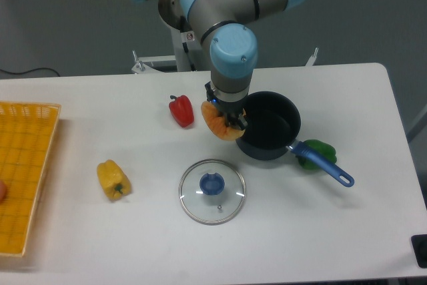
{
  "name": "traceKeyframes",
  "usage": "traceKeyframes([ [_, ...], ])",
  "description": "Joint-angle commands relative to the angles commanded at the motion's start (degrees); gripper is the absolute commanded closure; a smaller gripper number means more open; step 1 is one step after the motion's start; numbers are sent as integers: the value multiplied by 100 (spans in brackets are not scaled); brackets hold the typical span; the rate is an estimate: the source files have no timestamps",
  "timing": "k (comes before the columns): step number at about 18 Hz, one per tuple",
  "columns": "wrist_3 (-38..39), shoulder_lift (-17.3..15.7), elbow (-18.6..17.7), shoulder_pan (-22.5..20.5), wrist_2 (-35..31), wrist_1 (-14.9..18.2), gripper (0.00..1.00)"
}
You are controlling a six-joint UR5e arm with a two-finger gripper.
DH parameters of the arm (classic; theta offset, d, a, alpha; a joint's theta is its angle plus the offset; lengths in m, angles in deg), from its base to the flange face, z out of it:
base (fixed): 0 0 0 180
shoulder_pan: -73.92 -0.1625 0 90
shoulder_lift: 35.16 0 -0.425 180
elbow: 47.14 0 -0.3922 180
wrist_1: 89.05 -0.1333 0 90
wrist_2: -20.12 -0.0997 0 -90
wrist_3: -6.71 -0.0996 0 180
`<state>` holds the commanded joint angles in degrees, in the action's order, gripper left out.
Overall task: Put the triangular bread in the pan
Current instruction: 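Hold the orange triangular bread in the gripper beside the black pan rim, then move the held bread over the black pan and lower it inside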
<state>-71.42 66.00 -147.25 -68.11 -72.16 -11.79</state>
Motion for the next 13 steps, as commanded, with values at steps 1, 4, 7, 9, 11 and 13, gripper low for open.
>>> traceKeyframes([
  [1,-122,9,0,-26,-70,0,72],
  [4,-404,0,52,-228,-220,-9,72],
  [7,-667,18,18,-421,-264,0,72],
  [9,-905,26,-9,-562,-386,-9,72],
  [11,-993,44,-9,-694,-431,-9,71],
  [13,-1195,105,-44,-773,-510,-17,70],
])
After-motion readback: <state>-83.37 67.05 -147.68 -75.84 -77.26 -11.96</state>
